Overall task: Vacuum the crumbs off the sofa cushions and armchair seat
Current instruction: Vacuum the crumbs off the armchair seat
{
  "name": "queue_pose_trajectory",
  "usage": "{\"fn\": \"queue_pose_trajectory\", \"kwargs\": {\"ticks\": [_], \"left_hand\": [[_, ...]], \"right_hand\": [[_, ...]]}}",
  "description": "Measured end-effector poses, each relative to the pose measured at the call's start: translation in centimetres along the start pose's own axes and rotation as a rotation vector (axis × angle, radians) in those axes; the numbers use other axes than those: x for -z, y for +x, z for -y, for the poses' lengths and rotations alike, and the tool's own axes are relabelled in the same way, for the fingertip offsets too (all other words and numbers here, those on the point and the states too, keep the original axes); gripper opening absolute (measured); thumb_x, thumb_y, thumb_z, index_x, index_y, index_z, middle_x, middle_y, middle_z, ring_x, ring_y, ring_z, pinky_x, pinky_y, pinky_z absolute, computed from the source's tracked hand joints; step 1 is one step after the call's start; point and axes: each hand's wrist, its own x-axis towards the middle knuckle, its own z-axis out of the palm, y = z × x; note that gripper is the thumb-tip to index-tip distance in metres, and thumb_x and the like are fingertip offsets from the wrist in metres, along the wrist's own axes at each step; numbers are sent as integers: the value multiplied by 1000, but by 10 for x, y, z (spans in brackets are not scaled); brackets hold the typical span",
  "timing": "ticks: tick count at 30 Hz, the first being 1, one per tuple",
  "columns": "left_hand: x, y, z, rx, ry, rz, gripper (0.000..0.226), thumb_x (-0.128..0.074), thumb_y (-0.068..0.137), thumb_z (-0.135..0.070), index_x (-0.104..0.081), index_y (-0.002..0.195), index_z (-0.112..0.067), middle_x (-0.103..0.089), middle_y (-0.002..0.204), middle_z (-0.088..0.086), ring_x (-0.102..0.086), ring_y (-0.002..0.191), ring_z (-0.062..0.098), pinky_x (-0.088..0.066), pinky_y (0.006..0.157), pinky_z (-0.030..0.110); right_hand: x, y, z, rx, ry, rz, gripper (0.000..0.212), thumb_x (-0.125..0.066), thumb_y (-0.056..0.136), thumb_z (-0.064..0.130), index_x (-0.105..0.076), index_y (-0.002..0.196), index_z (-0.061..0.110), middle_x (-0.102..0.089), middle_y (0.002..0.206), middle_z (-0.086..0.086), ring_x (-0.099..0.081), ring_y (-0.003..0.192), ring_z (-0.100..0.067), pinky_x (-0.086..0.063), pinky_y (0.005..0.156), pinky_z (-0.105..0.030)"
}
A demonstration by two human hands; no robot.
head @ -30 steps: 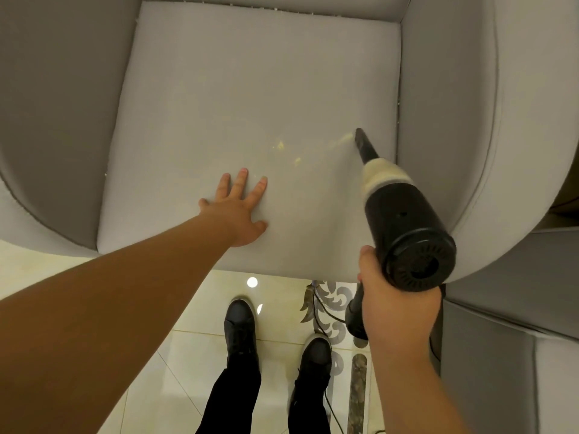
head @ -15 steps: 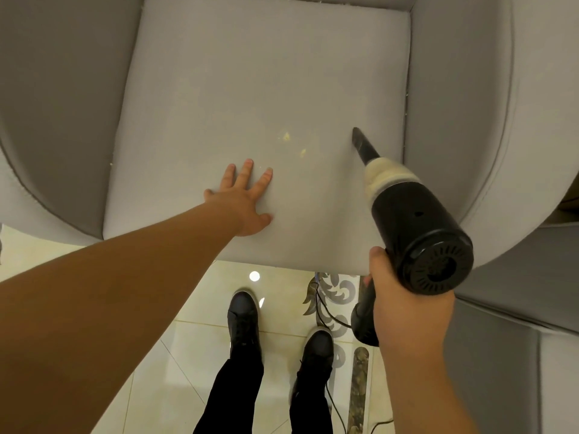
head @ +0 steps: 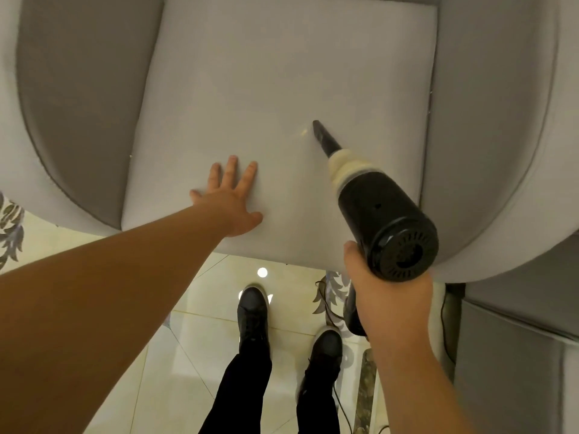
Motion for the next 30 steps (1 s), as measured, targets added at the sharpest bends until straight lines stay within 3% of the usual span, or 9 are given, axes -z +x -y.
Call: {"fn": "queue_pose_trajectory", "kwargs": {"ticks": [2,4,6,10,15,22,25,28,30], "left_hand": [[-4,-1,9,27,-53,-13,104,-54,92,-68,30,152,-52,36,165,-12,23,157,26,-19,119,70],[-6,-5,16,28,-72,-18,104,-54,91,-67,28,152,-52,35,165,-13,22,157,26,-20,119,70],[-8,-7,20,14,-61,-12,103,-54,91,-68,28,153,-52,35,165,-12,22,157,25,-20,119,69],[-18,-13,24,6,-51,-21,102,-54,91,-68,26,153,-53,36,165,-9,26,156,26,-18,119,70],[-31,-26,20,-2,-86,10,102,-55,93,-66,28,152,-54,37,165,-8,28,155,26,-16,120,69],[-39,-31,14,18,-118,-1,104,-59,91,-62,25,152,-56,36,165,-11,24,156,24,-19,119,69],[-41,-29,15,9,-127,-4,105,-60,91,-62,26,152,-55,36,165,-11,25,156,26,-17,119,71],[-43,-28,15,0,-115,-17,106,-60,91,-63,28,150,-55,36,165,-10,25,156,28,-17,120,70],[-40,-29,13,16,-119,-8,105,-60,92,-61,26,151,-55,35,165,-11,24,156,27,-19,120,69]], "right_hand": [[-6,9,2,25,-16,-2,17,-85,83,23,-71,94,20,-73,70,4,-70,63,-9,-54,55,-15],[-10,9,1,34,-34,7,20,-84,82,26,-73,96,18,-74,77,0,-73,71,-18,-61,64,-26],[-10,1,-3,32,-80,19,19,-85,80,26,-70,92,23,-74,77,0,-73,75,-22,-64,73,-40],[-8,-25,-11,55,-172,60,34,-89,78,23,-58,85,35,-70,78,4,-72,77,-23,-63,79,-50],[0,-32,-17,39,-146,68,30,-91,75,25,-67,93,30,-73,76,4,-73,74,-17,-64,75,-45],[11,-14,-11,46,-112,89,22,-84,82,26,-67,95,28,-74,83,3,-71,75,-10,-58,67,-18],[13,-33,-24,23,-133,159,31,-89,78,23,-67,98,31,-74,82,9,-72,79,-6,-60,71,-23],[15,-51,-34,7,-134,173,42,-93,74,18,-59,89,38,-72,76,10,-72,76,-10,-63,78,-39],[17,-55,-37,13,-113,135,44,-92,74,15,-56,83,38,-71,72,20,-70,73,-2,-61,74,-36]]}}
